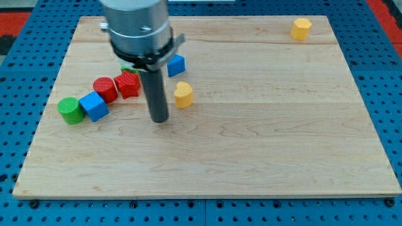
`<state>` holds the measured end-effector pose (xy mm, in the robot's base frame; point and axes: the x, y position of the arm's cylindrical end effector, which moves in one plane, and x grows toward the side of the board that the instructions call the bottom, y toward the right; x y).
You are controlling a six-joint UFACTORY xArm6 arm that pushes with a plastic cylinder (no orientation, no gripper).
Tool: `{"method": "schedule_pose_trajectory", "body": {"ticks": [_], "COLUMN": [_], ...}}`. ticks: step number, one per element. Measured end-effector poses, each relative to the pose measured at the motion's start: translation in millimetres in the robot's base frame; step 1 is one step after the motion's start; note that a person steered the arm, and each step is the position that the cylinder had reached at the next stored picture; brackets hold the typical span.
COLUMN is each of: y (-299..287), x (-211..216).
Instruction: Move the red star slightly to the top
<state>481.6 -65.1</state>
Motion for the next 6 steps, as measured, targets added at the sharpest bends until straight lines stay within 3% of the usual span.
{"method": "schedule_pose_trajectory", "body": {"ticks": [1, 3, 4, 6], "y": [-32.2, -100.2, -101.5, -45.6], "x": [-5.8, -58.0, -66.5, -55.8]}}
